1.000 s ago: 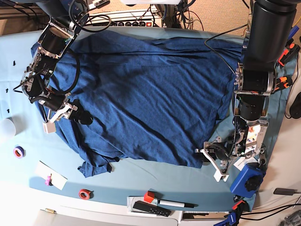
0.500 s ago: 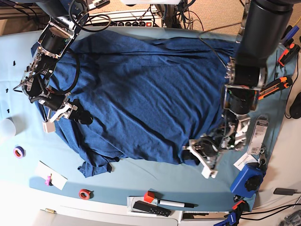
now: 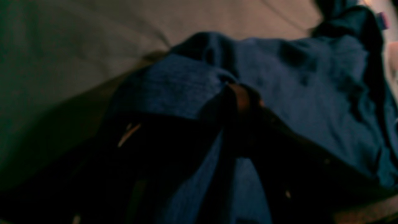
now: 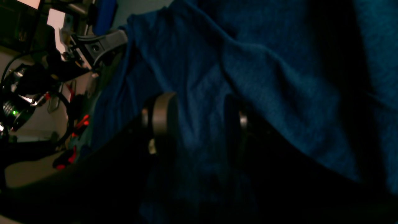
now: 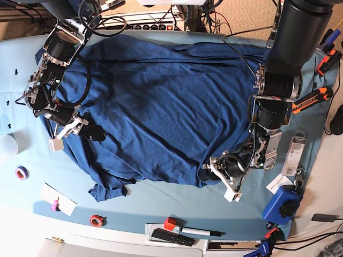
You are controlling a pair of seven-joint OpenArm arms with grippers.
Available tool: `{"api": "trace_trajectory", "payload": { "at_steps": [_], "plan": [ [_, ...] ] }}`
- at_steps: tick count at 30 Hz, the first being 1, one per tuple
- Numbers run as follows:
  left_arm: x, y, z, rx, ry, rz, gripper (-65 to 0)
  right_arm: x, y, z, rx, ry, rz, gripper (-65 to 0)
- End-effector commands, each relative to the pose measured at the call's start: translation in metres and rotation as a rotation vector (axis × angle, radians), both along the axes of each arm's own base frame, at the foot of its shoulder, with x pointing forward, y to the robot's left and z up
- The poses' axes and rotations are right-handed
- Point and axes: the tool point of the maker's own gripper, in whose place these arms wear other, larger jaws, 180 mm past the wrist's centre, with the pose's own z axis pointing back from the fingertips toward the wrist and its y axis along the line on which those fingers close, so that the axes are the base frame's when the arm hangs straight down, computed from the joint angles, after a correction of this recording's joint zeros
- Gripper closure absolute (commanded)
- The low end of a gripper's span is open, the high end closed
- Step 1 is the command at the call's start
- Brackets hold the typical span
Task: Layout the t-shirt on the table in an organized manner, then fold the t-shirt properly
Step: 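Grasp the hem corners with both grippers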
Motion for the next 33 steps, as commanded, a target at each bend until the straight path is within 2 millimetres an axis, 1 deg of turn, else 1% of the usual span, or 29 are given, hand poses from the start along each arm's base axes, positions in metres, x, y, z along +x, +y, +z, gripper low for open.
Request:
{"api": "trace_trajectory", "payload": {
  "at_steps": [1, 8, 10, 12, 14, 18, 20, 22, 26, 29, 33],
  "plan": [
    [0.024, -0.002, 0.038, -0.039, -0.092, 0.008, -28.9, 0.01, -0.005, 0.019, 0.002, -0.061, -0.01, -24.6],
    [0.036, -0.001, 0.057, -0.062, -0.142, 0.028, -18.7, 0.01, -0.005, 0.019, 0.002, -0.061, -0.01, -24.6],
    [0.037, -0.001, 0.059, -0.063, -0.148, 0.03, -11.8, 0.01, -0.005, 0.019, 0.002, -0.061, -0.01, -24.6],
    [0.038, -0.001, 0.061, -0.064, -0.152, 0.031, 0.0, 0.01, -0.005, 0.019, 0.002, -0.061, -0.01, -24.6],
    [0.04, 0.0, 0.062, -0.064, -0.164, 0.036, 0.0, 0.01, -0.005, 0.019, 0.002, -0.061, -0.01, -24.6],
    [0.039, 0.001, 0.059, -0.024, -0.172, 0.023, 0.0, 0.013, -0.008, 0.021, 0.003, -0.075, -0.026, -24.6],
    [0.039, 0.005, 0.059, -0.02, -0.172, 0.029, 0.0, 0.021, -0.019, 0.023, -0.037, -0.103, -0.081, -24.6],
    [0.04, 0.01, 0.058, -0.015, -0.172, 0.033, 0.0, 0.031, -0.034, 0.022, -0.12, -0.125, -0.141, -24.6],
    [0.041, 0.022, 0.057, 0.0, -0.172, 0.048, 0.0, 0.047, -0.058, 0.023, -0.297, -0.14, -0.199, -24.6],
    [0.041, 0.029, 0.057, 0.008, -0.172, 0.054, 0.0, 0.06, -0.071, 0.032, -0.397, -0.167, -0.23, -24.7],
    [0.041, 0.032, 0.057, 0.011, -0.172, 0.057, 0.0, 0.077, -0.087, 0.049, -0.473, -0.208, -0.291, -24.7]
  ]
}}
